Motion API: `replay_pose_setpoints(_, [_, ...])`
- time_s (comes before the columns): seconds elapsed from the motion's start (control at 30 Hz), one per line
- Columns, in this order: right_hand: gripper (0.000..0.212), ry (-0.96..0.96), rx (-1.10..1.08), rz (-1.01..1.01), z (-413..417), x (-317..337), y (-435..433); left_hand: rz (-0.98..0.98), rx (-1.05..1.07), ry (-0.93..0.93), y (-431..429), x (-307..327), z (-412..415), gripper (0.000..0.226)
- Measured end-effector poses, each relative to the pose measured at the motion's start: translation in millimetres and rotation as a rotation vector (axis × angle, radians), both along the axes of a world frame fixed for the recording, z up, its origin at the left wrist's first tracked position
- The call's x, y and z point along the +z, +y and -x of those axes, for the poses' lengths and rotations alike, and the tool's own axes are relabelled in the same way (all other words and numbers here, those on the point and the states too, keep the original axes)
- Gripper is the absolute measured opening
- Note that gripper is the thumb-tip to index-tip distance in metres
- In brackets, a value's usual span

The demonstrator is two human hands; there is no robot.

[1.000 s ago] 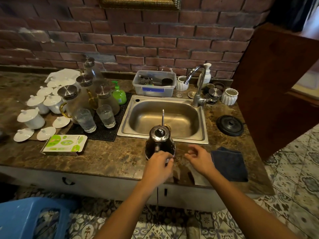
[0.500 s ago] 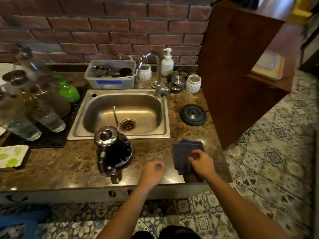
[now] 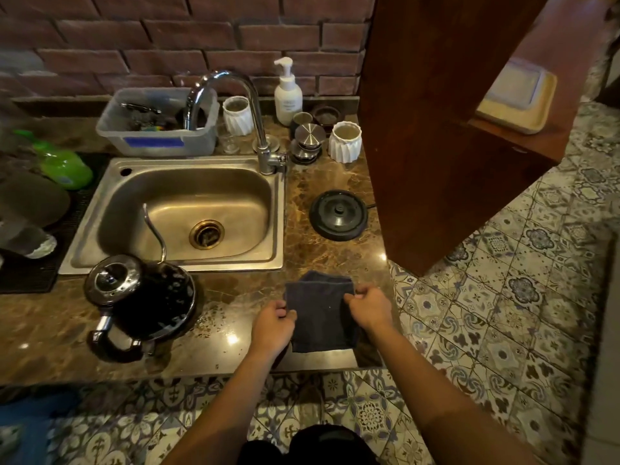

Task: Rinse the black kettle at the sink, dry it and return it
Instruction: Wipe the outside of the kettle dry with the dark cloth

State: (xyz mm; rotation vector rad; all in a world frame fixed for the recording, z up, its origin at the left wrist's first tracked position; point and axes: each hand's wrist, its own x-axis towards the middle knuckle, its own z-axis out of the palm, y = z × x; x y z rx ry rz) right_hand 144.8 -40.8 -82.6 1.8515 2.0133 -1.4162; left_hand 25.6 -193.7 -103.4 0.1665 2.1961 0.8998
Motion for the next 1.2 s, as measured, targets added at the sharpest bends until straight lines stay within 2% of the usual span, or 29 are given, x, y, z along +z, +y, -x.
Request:
replay_pose_setpoints(0.1, [0.012, 0.041, -0.054, 0.033, 2.8, -5.0, 7.4, 0.037, -0.045, 0.050, 5.3, -4.2, 0.0, 0.031])
replay_pose_setpoints(0.17, [0.021, 0.091, -0.093, 0.074, 4.1, -8.5, 10.2, 0.058, -0.078, 0.079, 7.8, -4.3, 0.9, 0.033])
replay_pose_setpoints(0.2, [0.019, 0.117, -0.115, 0.097, 5.1, -11.0, 11.4, 0.066, -0.091, 0.086, 8.7, -3.6, 1.4, 0.035])
replay_pose_setpoints(0.3, [0.002, 0.207, -0.110, 0.154, 8.4, -12.6, 14.0, 0.061, -0.194, 0.175, 9.9, 2.9, 3.9, 0.038])
replay_pose_setpoints(0.43, [0.007, 0.380, -0.018, 0.283, 14.7, -2.6, 11.8, -0.186, -0.465, 0.417, 19.1, 22.3, 21.3, 0.046])
replay_pose_setpoints(0.5, [0.009, 0.451, 0.050, 0.305, 18.3, 5.4, 8.3, -0.286, -0.640, 0.465, 27.8, 39.1, 36.9, 0.056])
replay_pose_setpoints(0.57, [0.010, 0.499, 0.124, 0.293, 22.9, 14.1, 5.1, -0.285, -0.813, 0.483, 36.0, 60.8, 52.0, 0.060])
replay_pose_setpoints(0.7, [0.013, 0.566, 0.210, 0.234, 31.9, 27.0, 1.5, -0.200, -1.088, 0.668, 44.3, 90.9, 73.5, 0.035])
replay_pose_setpoints(0.9, [0.019, 0.610, 0.333, 0.205, 38.1, 41.3, -0.9, -0.215, -1.133, 0.751, 32.0, 106.3, 89.5, 0.023])
replay_pose_setpoints(1.07, [0.028, 0.728, 0.444, 0.243, 49.9, 57.2, -5.3, -0.257, -1.100, 0.729, 20.9, 133.8, 100.1, 0.020])
replay_pose_setpoints(1.2, [0.035, 0.691, 0.517, 0.086, 70.6, 68.0, -19.8, -0.199, -1.112, 0.747, 11.5, 158.4, 120.7, 0.019])
